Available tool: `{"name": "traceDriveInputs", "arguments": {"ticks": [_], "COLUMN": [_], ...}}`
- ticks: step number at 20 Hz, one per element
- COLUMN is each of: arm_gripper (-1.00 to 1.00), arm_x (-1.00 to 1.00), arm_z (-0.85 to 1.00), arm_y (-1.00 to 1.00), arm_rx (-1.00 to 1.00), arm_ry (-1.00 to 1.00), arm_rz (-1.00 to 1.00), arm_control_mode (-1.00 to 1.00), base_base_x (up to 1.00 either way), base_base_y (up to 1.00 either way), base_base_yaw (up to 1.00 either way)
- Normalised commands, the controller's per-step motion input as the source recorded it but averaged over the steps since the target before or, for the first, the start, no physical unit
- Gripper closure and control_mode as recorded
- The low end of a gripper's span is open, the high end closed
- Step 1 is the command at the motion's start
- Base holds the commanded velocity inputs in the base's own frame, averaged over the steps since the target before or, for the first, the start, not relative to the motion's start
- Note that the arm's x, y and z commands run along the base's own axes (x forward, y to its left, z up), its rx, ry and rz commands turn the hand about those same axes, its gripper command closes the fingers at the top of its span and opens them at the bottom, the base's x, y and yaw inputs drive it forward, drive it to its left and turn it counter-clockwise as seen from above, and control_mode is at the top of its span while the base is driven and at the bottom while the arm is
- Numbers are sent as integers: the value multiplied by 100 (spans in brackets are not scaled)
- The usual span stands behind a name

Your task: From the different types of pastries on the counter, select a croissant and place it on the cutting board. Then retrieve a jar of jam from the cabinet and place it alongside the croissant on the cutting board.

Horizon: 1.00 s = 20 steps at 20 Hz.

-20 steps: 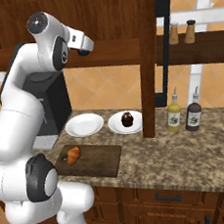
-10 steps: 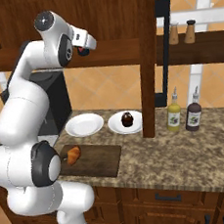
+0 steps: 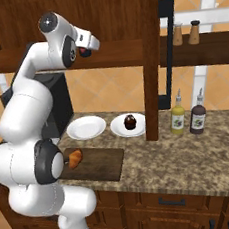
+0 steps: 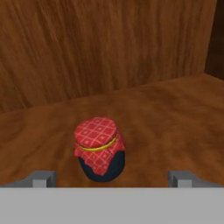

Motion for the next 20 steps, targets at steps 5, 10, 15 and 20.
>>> {"name": "traceDriveInputs", "arguments": {"ticks": [5,10,15,20], "arm_gripper": [-100,-100,-100,-100], "arm_x": [20,8,10,23], "arm_z": [0,0,-1,-18], "arm_y": [0,0,0,0], "arm_rx": [0,0,0,0], "arm_ry": [0,0,0,4], "arm_rz": [0,0,0,0], "arm_control_mode": [-100,-100,-100,-100], "base_base_x": [0,0,0,0], "base_base_y": [0,0,0,0], "base_base_yaw": [0,0,0,0]}}
